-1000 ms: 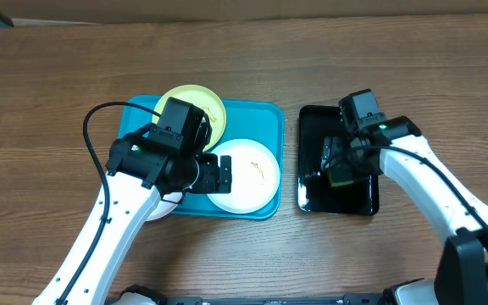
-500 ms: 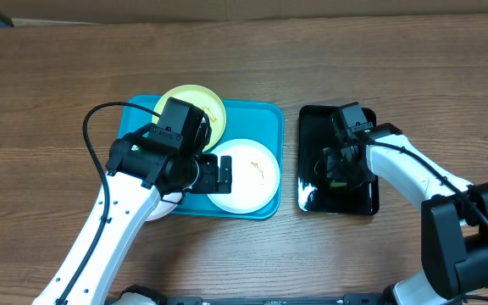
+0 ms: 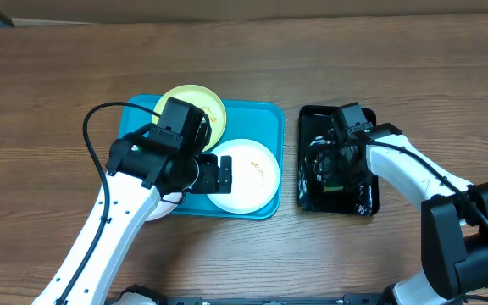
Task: Clean dirty plates on tray and stack at the side
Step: 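Lower the right gripper onto the green sponge and grasp it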
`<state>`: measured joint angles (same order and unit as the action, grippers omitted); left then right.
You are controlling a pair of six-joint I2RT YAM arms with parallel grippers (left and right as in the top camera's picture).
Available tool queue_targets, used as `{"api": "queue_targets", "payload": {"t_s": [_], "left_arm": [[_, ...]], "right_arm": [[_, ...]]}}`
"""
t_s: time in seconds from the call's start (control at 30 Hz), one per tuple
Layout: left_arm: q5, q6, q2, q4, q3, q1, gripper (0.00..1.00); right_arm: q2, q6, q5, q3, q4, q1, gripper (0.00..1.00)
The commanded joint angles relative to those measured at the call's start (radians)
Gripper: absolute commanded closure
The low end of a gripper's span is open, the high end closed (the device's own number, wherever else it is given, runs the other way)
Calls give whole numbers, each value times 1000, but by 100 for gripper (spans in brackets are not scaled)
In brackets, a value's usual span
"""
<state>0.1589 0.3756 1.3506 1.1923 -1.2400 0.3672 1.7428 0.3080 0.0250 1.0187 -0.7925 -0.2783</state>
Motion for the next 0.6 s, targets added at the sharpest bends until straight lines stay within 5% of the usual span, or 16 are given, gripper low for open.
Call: {"api": "queue_targets", "payload": {"t_s": [0.0, 0.23, 0.37, 0.47, 0.53, 0.57], "left_arm": [[-13, 6, -3, 0, 9, 6, 2], [-13, 6, -3, 4, 9, 6, 1], [-13, 6, -3, 6, 9, 6, 2], [-13, 5, -3, 11, 9, 6, 2], [-13, 5, -3, 12, 9, 6, 2], [-13, 5, -3, 12, 9, 6, 1]], "right_arm": [[-2, 4, -23, -5, 20, -5, 32], [0, 11, -24, -63, 81, -29, 59], [0, 10, -25, -63, 84, -28, 96], [-2, 10, -28, -34, 57, -22, 94], [-2, 5, -28, 6, 12, -18, 59], [-2, 4, -29, 24, -7, -16, 53]]}}
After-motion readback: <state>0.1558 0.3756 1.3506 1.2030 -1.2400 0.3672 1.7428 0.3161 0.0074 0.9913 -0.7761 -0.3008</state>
